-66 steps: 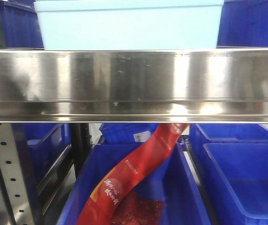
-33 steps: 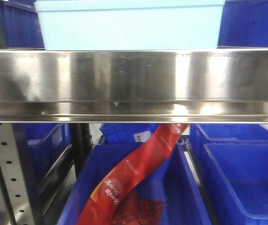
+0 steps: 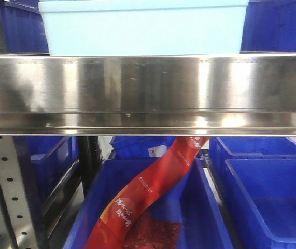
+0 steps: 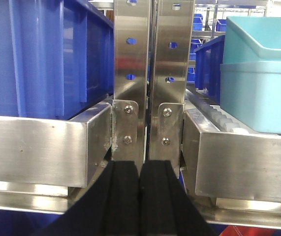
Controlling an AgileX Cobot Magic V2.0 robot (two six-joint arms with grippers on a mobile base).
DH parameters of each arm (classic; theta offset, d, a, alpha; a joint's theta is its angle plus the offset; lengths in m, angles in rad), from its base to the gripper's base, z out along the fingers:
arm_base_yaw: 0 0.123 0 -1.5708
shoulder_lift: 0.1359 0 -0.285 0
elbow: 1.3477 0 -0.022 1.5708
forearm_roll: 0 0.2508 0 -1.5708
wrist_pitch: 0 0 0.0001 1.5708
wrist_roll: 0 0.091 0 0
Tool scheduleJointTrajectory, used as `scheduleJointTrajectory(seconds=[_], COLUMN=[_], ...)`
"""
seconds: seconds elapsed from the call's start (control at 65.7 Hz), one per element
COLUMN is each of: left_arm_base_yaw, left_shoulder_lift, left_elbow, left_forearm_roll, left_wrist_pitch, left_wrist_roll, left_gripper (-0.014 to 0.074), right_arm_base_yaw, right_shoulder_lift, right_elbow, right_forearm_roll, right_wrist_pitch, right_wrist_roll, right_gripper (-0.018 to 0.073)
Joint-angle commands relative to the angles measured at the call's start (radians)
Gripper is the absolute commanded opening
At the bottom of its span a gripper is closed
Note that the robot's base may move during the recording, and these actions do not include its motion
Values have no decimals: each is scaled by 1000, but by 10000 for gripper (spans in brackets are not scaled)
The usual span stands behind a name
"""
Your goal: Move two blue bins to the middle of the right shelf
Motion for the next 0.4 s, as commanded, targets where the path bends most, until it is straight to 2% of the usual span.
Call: scheduleJointTrajectory(seconds=[0.0,0.381], left_arm_base_yaw=[3,3], left_shoulder_lift=[-4,-4], left_elbow=[-2,-2], left_forearm_roll=[-3,-3], left_wrist_pitch=[-18,-18], left_wrist_roll=[4,4], left_gripper=[-111,-111], right_arm_base_yaw=[-3,-3], right_shoulder_lift=[-4,-4], right_elbow=[0,0], right_forearm_roll=[3,3], right_wrist_pitch=[-11,-11], right_wrist_roll=[-9,-9], right_gripper=[-162,-162])
